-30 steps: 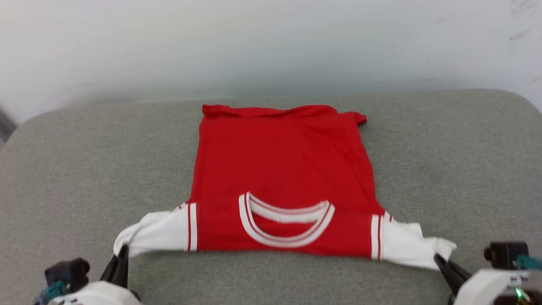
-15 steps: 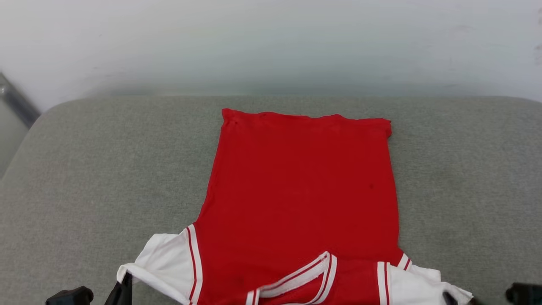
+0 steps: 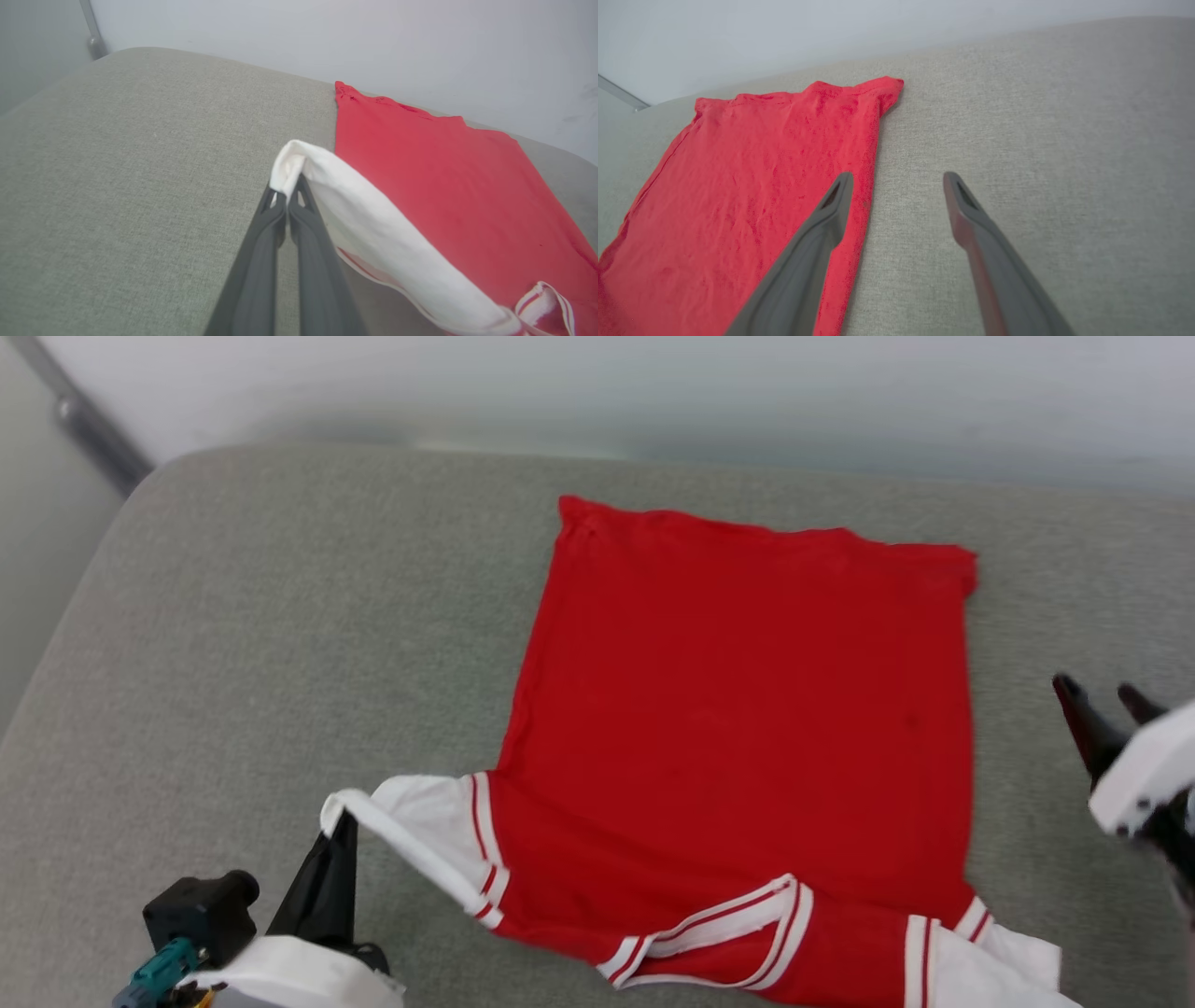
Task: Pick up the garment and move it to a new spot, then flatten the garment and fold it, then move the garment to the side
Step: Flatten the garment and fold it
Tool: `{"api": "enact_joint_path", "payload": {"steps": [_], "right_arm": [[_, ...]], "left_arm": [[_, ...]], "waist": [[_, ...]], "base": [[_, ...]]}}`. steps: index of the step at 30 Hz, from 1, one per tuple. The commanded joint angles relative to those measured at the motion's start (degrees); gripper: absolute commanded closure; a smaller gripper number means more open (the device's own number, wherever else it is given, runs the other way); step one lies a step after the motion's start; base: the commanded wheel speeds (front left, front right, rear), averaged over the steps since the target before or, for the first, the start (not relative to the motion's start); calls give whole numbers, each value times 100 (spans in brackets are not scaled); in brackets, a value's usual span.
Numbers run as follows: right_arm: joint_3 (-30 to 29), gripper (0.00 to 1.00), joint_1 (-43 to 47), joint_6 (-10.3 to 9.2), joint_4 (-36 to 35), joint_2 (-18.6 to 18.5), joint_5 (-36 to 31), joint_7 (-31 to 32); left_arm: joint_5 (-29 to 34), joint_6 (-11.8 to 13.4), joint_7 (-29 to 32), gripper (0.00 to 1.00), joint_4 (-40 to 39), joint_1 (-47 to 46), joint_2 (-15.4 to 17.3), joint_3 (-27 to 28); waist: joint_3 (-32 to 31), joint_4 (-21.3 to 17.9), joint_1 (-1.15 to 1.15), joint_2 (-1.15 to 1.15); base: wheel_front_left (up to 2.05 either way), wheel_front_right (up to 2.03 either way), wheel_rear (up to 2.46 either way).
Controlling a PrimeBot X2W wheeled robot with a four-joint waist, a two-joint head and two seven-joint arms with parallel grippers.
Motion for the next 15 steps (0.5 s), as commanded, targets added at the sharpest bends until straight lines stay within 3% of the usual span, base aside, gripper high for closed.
{"api": "enact_joint_path", "payload": {"steps": [1, 10, 15], "right_arm": [[62, 0, -416, 0, 258, -98, 38, 135], [258, 0, -2482, -1, 1982, -777, -243, 1144], [233, 0, -3231, -1, 2696, -885, -419, 1348]], "left_arm": [[48, -34, -52, 100, -53, -153, -35, -29], [70, -462, -314, 100, 189, -963, -368, -314], [52, -698, -479, 100, 506, -1272, -547, -403]], "waist": [[303, 301, 0, 0], [1027, 1076, 0, 0], [1319, 1308, 0, 0]], "base": [[0, 0, 0], [0, 0, 0], [0, 0, 0]]}}
